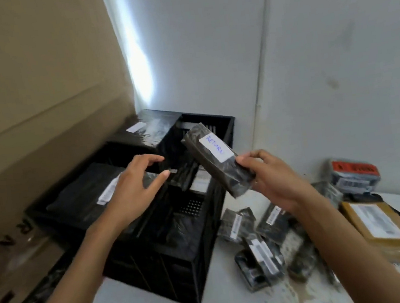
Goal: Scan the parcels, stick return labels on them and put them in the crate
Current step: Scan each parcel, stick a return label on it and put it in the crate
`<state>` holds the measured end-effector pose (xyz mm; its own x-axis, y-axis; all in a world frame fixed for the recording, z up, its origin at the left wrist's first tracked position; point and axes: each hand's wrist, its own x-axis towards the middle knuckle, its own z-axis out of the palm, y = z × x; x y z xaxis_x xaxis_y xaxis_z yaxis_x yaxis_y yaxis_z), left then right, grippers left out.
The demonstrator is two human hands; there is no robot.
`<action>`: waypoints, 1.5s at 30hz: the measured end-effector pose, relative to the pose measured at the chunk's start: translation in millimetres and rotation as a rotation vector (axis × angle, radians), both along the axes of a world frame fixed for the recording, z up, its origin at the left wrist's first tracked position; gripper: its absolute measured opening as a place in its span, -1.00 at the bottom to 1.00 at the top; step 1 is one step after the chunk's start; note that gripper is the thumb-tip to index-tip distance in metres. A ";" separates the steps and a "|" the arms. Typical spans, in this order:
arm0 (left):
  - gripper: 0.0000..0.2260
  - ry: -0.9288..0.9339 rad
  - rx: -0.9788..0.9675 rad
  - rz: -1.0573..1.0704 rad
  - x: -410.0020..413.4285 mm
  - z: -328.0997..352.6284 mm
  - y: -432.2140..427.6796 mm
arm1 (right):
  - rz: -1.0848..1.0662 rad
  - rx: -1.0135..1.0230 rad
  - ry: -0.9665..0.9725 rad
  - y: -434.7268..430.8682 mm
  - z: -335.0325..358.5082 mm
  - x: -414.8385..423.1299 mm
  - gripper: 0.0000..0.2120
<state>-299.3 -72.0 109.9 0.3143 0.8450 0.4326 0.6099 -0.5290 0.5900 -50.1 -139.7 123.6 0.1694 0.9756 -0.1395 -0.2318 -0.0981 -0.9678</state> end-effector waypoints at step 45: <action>-0.21 0.531 0.130 -0.122 -29.8 -66.4 193.5 | -0.424 -0.487 -0.426 280.7 -148.3 -90.4 -0.42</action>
<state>-329.1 121.4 43.5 0.6098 0.7390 0.2864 0.7352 -0.6624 0.1439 -140.5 141.1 -24.8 0.6502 0.6609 -0.3748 0.0385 -0.5214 -0.8525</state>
